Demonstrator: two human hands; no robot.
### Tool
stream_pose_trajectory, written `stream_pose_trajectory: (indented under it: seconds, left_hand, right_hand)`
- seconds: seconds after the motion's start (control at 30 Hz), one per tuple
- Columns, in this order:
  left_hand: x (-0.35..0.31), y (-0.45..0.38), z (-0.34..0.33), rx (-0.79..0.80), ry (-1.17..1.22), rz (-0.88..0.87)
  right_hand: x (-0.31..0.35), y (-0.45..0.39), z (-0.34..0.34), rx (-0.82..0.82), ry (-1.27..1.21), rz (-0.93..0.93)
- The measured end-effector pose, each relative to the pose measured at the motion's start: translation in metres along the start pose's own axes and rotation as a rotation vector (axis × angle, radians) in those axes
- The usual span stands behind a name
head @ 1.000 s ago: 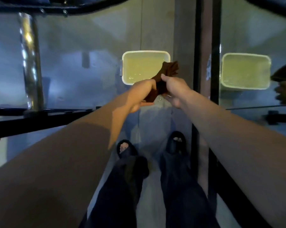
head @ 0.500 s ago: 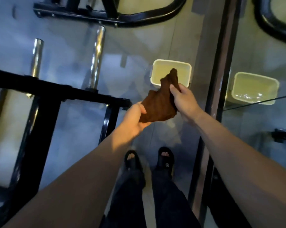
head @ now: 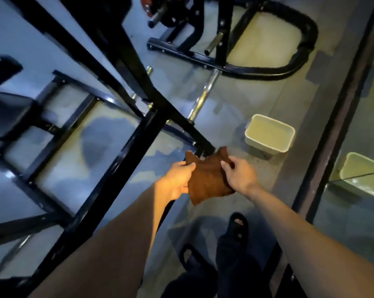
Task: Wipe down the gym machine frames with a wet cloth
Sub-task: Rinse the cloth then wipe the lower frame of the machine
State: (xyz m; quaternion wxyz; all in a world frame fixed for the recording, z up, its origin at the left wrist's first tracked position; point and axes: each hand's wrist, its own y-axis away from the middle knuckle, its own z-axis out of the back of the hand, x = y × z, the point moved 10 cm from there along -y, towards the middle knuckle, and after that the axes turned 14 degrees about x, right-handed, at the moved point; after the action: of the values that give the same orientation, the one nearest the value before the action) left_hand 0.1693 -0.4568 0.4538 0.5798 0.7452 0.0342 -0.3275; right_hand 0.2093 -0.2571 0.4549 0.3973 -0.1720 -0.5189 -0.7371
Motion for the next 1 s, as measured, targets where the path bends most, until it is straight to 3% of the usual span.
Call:
stream_pose_trajectory:
  seconds: [0.13,0.2,0.33,0.37,0.43,0.53,0.63,0.73,0.8,0.87,1.0]
  left_hand:
    - [0.020,0.059,0.056,-0.101,0.184,-0.074]
    - [0.029,0.083,0.075,-0.069,0.301,-0.125]
    - [0.029,0.119,0.111,-0.021,0.421,-0.262]
    - [0.036,0.126,0.127,-0.058,0.420,-0.285]
    - [0.045,0.135,0.150,-0.143,0.454,-0.304]
    - [0.063,0.145,0.175,-0.186,0.586,-0.351]
    - [0.070,0.152,0.187,-0.143,0.709,-0.407]
    - [0.069,0.161,0.188,-0.109,0.686,-0.402]
    - [0.065,0.163,0.190,-0.066,0.661,-0.425]
    - [0.063,0.160,0.197,-0.054,0.665,-0.432]
    - [0.069,0.141,0.224,-0.234,0.696,-0.412]
  right_hand:
    - [0.069,0.020,-0.048,0.030,-0.203,0.180]
    - [0.119,0.035,-0.079,0.066,-0.006,0.353]
    - [0.185,0.077,-0.176,0.443,0.315,0.536]
    - [0.194,0.088,-0.193,0.502,0.296,0.531]
    - [0.199,0.091,-0.195,0.528,-0.004,0.409]
    - [0.193,0.084,-0.182,0.409,-0.446,0.220]
    - [0.192,0.071,-0.174,0.251,-0.403,0.185]
    - [0.198,0.068,-0.209,0.522,-0.352,0.066]
    - [0.211,0.072,-0.232,0.657,-0.170,0.091]
    - [0.229,0.066,-0.239,0.571,0.006,0.189]
    - [0.242,0.046,-0.249,0.418,0.169,0.291]
